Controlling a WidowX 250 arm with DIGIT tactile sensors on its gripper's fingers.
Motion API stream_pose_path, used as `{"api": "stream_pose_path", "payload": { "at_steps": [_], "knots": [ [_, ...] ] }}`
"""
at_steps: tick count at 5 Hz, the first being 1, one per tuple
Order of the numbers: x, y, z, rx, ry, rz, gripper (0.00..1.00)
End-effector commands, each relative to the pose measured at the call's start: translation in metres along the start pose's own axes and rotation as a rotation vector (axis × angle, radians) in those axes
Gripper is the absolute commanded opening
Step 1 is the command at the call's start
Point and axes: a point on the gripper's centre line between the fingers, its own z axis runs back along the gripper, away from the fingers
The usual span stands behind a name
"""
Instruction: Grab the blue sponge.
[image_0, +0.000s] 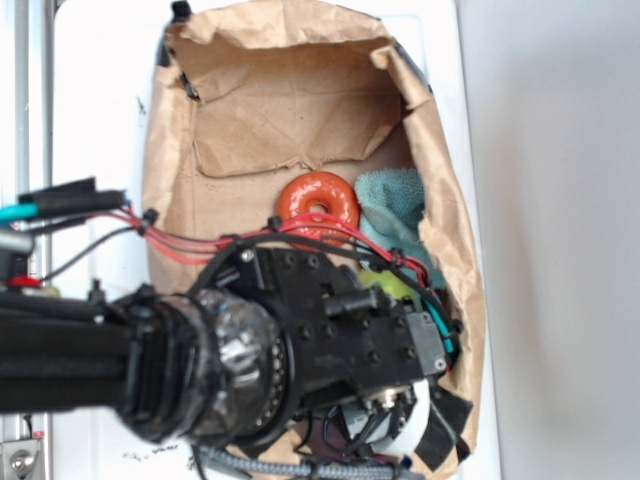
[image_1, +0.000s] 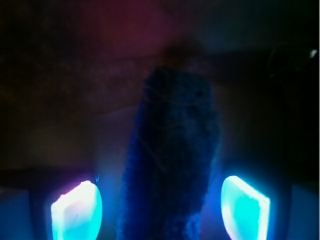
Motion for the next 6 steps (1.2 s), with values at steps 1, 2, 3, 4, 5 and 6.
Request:
{"api": "stream_pose_path", "payload": {
  "at_steps": [1, 2, 3, 4, 5, 6],
  "knots": [
    [0.009, -0.006, 0.058, 0.049, -0.089, 0.015, 1.00],
    [0.010, -0.005, 0.051, 0.064, -0.062, 0.025, 1.00],
    [0.016, -0.003, 0.042, 0.044, -0.052, 0.031, 1.00],
    [0.022, -0.002, 0.021, 0.049, -0.012, 0.030, 1.00],
    [0.022, 0.001, 0.006, 0.046, 0.052, 0.043, 1.00],
    [0.018, 0.005, 0.003, 0.064, 0.086, 0.113, 0.00]
  ]
}}
